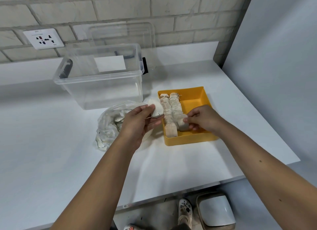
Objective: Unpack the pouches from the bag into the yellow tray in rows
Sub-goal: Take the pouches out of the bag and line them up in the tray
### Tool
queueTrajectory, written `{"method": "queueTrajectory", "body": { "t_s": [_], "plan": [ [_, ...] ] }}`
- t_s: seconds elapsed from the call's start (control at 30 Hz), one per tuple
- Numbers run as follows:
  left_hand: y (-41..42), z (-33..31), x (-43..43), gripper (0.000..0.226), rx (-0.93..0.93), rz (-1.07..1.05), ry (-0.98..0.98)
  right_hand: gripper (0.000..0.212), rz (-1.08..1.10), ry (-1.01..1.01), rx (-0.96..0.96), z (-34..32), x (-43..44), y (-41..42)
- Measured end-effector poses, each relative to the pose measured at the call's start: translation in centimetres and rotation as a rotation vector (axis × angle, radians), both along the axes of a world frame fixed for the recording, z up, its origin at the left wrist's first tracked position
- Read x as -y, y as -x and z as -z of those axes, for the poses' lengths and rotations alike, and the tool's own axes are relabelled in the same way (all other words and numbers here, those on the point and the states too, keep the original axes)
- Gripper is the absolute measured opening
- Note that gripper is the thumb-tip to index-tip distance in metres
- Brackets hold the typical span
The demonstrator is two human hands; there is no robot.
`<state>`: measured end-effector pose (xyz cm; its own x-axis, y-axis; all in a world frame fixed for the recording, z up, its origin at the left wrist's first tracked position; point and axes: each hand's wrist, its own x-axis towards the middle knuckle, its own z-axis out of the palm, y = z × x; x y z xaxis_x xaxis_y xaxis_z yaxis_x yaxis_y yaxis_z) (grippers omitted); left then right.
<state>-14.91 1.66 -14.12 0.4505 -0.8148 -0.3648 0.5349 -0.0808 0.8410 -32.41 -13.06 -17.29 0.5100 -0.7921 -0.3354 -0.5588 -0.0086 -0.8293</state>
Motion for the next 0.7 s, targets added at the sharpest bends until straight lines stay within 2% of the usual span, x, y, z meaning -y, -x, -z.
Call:
{"method": "queueTrajectory", "body": {
  "t_s": [0.2, 0.5, 0.63, 0.7],
  "plan": [
    [-0.2, 0.2, 0.1, 0.018, -0.007, 0.002, 0.003, 0.019, -0.018, -0.081, -0.04, 0.6, 0.1, -1.0],
    [-0.2, 0.4, 0.2, 0.012, 0.03, 0.003, -0.046, 0.022, 0.009, -0.029, -0.052, 1.0, 0.5, -1.7],
    [-0.1, 0.6, 0.2, 0.021, 0.116, 0.047, -0.112, 0.033, 0.035, 0.087, -0.085, 0.5, 0.3, -1.6],
    [0.0, 0.5, 0.3, 0.021, 0.155, 0.079, -0.136, 0.035, 0.103, 0.152, -0.007, -0.4, 0.0, -1.5]
  ]
}}
